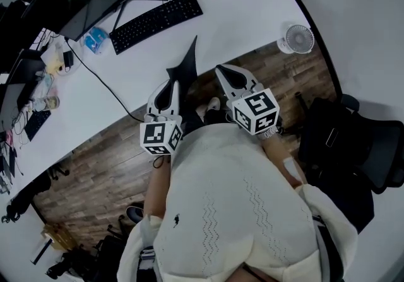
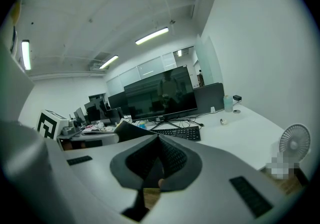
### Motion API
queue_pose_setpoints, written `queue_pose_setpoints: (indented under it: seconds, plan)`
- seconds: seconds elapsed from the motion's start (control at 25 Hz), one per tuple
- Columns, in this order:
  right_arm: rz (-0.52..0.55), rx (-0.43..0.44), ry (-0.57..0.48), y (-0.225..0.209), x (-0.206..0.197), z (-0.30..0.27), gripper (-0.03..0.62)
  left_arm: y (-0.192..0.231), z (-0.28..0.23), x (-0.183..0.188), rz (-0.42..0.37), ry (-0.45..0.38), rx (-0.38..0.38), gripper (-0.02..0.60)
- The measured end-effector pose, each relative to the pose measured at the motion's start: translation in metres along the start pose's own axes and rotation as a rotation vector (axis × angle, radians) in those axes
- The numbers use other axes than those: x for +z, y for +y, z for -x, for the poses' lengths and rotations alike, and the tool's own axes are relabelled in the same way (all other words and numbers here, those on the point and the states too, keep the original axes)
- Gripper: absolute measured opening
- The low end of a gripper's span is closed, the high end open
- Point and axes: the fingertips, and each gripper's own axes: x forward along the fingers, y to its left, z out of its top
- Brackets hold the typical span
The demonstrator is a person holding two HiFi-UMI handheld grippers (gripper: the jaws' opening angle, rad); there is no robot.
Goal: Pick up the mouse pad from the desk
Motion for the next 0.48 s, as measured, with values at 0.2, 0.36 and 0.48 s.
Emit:
queue_pose_setpoints:
  seconds: [0.2, 0.36, 0.48]
  plan:
    - [0.016, -0.006, -0.013, -0.001, 0.005, 0.003, 0.001, -0.004, 0.001, 0.011, -0.003, -0.030, 0.000, 0.032]
    - [0.025, -0.002, -0.039, 0.003, 0.017, 0.004, 0.001, -0.001, 0.002, 0.023, -0.009, -0.053, 0.017, 0.032]
    - [0.045, 0.004, -0.058, 0.008, 0.027, 0.005, 0.001, 0.002, 0.004, 0.033, -0.013, -0.074, 0.030, 0.032]
